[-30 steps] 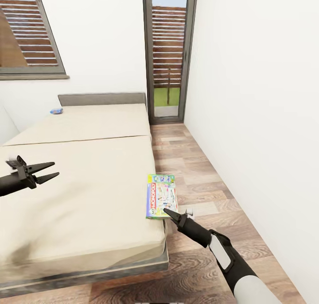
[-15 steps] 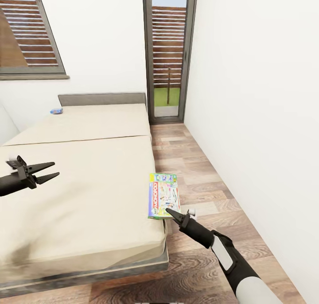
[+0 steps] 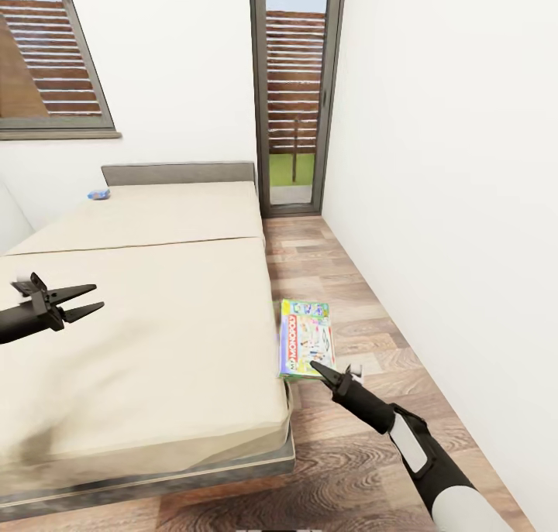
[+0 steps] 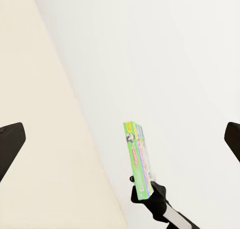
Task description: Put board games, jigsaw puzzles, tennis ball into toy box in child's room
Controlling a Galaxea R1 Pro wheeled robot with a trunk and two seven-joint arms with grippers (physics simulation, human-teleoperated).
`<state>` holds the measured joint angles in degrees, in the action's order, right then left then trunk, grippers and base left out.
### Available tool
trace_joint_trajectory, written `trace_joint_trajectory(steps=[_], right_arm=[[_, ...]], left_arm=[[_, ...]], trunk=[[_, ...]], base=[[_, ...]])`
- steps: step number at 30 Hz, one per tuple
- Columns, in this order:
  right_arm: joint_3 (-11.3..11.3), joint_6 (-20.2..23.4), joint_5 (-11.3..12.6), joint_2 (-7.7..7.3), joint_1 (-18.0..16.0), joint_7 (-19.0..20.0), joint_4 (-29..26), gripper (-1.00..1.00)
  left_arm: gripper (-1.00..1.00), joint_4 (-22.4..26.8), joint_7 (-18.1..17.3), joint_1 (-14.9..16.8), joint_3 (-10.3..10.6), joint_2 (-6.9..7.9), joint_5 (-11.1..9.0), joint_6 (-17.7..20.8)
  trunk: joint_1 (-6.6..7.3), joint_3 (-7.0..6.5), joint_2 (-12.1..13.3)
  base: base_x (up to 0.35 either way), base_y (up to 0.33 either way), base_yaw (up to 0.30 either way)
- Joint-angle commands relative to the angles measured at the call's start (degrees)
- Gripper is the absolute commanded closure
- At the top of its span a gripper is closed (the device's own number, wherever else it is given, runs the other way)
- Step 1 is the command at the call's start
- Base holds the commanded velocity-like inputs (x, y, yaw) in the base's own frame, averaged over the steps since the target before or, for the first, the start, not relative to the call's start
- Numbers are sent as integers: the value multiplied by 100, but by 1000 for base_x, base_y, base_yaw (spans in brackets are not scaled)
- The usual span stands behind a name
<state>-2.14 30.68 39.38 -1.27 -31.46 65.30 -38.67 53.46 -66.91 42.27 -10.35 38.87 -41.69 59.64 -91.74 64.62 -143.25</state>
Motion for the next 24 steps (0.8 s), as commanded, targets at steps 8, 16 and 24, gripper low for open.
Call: trace_joint_trajectory(steps=[8,16,24], right_arm=[[-420,59,19,-67,28,28,6,100],[-549,61,24,-282,34,-4,27,100],[-586,80,26,-358,34,-65,48,100]], left_arm=[[-100,-2,-15,4,-2,6,13,30],[-100,-2,-14,3,-10,13,4,30],[-100,-2,-11,3,-4,3,15,29]], trunk=[[1,5,-2],[72,-93,121],[248,-237,442]], base=[[0,0,0],[0,0,0],[0,0,0]])
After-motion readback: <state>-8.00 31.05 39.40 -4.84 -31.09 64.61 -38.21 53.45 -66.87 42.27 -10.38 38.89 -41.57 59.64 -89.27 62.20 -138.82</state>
